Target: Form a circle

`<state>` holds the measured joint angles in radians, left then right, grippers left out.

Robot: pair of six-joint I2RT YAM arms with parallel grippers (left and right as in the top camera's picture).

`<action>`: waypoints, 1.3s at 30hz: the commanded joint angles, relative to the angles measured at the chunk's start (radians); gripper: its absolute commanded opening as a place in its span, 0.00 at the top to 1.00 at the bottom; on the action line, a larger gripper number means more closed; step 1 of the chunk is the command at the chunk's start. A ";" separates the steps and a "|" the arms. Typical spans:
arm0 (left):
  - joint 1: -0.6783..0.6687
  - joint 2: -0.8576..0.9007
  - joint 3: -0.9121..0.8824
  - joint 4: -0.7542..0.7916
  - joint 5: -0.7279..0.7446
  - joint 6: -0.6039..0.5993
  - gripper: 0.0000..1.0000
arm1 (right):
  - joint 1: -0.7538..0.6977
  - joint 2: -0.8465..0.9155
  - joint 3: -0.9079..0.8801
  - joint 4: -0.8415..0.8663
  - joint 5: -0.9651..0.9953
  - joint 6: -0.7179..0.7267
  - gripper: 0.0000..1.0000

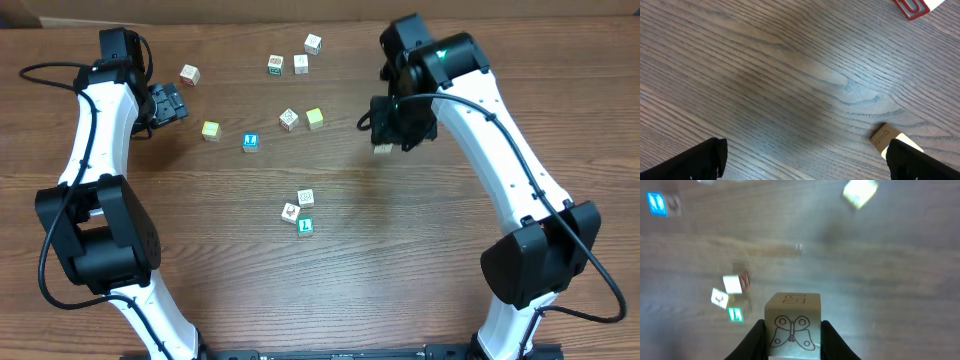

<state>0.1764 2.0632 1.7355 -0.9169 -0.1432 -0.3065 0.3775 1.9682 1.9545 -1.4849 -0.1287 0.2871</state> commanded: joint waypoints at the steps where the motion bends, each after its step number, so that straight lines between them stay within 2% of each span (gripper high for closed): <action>1: -0.007 -0.010 -0.006 0.002 -0.006 0.008 0.00 | 0.035 0.007 -0.105 0.009 -0.050 0.001 0.76; 8: -0.007 -0.010 -0.006 0.002 -0.006 0.008 0.00 | 0.112 0.007 -0.309 0.115 -0.061 0.055 0.76; 14: -0.007 -0.010 -0.006 0.002 -0.006 0.008 0.00 | 0.180 0.007 -0.397 0.201 -0.060 0.085 0.75; 19: -0.007 -0.010 -0.006 0.002 -0.006 0.008 0.00 | 0.219 0.007 -0.444 0.288 -0.056 0.160 0.75; 39: -0.007 -0.010 -0.006 0.002 -0.006 0.008 0.00 | 0.285 0.007 -0.488 0.420 -0.056 0.169 0.74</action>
<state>0.1764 2.0632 1.7355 -0.9169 -0.1436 -0.3065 0.6575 1.9736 1.4818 -1.0798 -0.1802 0.4450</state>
